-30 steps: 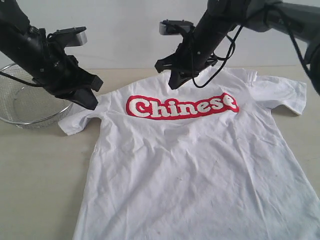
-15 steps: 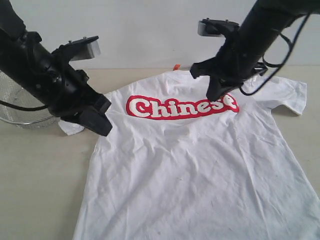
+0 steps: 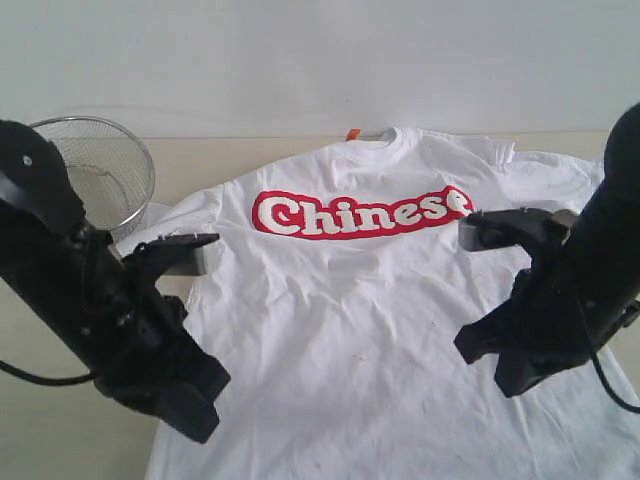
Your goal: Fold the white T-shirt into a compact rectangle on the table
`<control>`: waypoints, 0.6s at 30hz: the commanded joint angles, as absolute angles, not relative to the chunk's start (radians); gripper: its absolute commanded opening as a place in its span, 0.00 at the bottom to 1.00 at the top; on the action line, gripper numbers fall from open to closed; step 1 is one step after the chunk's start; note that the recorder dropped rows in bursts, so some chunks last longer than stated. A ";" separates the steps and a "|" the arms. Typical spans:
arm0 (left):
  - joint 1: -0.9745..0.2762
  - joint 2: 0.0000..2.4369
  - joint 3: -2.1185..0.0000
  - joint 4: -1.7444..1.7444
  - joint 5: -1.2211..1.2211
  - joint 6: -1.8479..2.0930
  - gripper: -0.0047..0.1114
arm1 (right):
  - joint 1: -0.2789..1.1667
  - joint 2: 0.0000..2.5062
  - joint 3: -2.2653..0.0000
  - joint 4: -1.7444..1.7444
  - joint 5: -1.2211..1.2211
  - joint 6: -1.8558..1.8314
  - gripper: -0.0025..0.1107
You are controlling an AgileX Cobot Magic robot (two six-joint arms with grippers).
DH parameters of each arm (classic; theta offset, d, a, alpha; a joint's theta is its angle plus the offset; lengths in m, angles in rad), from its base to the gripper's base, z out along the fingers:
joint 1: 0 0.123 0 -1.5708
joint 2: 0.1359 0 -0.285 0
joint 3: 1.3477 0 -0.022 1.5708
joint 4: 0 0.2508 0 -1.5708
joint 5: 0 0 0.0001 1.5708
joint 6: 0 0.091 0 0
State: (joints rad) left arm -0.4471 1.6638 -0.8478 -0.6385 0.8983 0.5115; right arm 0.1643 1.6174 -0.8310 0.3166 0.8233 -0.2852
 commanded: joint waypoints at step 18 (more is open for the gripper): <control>-0.571 1.753 -0.748 -0.609 0.835 0.369 0.08 | 0.268 1.605 -0.788 0.269 0.742 -0.219 0.02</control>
